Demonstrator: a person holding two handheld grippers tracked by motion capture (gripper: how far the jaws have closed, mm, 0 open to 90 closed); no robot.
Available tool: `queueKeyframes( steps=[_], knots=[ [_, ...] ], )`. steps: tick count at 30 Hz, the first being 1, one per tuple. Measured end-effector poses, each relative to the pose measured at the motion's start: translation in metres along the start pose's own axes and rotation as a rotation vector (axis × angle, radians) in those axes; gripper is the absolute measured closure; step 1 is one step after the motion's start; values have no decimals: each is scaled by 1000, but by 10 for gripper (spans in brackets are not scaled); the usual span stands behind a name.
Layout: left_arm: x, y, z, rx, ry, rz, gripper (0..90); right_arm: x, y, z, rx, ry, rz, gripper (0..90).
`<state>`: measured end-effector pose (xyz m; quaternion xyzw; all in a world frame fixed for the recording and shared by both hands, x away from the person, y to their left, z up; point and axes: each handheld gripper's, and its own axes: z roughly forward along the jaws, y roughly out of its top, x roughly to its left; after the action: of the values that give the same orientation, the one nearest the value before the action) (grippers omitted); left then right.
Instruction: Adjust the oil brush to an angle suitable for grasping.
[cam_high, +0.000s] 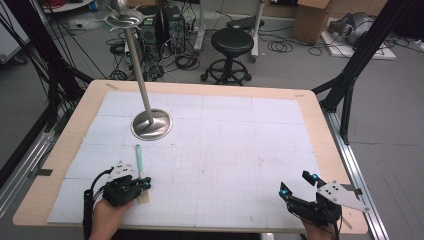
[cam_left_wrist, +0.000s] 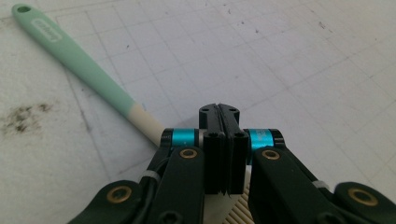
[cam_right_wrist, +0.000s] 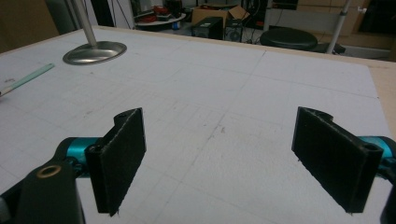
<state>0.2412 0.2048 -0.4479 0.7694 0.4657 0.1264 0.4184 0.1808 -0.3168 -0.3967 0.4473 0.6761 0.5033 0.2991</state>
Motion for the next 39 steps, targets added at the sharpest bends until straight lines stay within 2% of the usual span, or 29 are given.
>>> queueKeyframes(
  steps=[7,11,18,22,31,32,33,34,35,36,38,39],
  knots=[
    [14,-2,-12,32,-2,-23,861,-1,0,-1,-3,-5,6,168],
    [21,-3,-20,53,45,-26,855,-1,-1,-2,-6,-9,12,168],
    [34,-5,-29,58,84,-61,854,-1,-1,-2,-6,-10,11,168],
    [41,-5,-34,59,111,-62,851,-1,0,-3,-9,-11,12,168],
    [51,-6,-38,37,120,-91,839,-1,0,-4,-10,-13,16,168],
    [53,-6,-41,13,110,-93,819,-1,0,-4,-13,-15,12,168],
    [53,-6,-41,13,110,-93,808,-1,0,-4,-13,-15,12,168],
    [54,-4,-45,-38,83,-101,767,-2,0,-4,-12,-15,9,168],
    [54,-4,-45,-38,83,-101,734,-2,0,-4,-12,-15,8,168],
    [55,-3,-50,-113,64,-109,646,-2,0,-4,-13,-15,9,168],
    [55,1,-56,-209,37,-87,537,-1,0,-4,-11,-12,12,168],
    [55,1,-56,-209,37,-87,494,-1,0,-4,-11,-12,12,168]
  ],
)
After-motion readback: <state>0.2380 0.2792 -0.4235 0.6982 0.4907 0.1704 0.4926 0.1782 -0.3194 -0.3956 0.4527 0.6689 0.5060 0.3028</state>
